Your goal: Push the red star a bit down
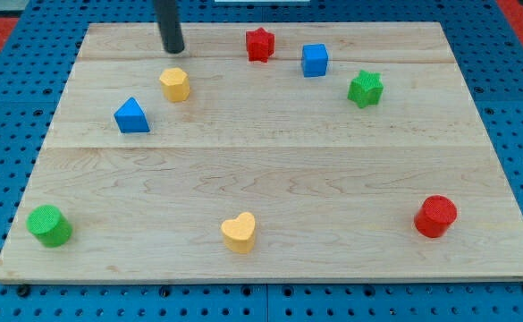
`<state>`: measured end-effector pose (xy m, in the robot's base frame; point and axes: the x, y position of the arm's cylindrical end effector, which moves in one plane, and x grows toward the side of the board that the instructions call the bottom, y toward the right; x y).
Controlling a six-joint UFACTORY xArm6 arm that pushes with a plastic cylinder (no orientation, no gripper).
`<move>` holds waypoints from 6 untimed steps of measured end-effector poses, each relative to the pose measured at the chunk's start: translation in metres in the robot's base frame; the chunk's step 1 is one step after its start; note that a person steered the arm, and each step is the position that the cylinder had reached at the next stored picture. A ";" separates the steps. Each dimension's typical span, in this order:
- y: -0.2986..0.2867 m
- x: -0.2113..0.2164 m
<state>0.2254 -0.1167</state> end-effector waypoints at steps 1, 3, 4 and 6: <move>0.061 -0.033; 0.175 -0.023; 0.132 0.009; 0.085 0.017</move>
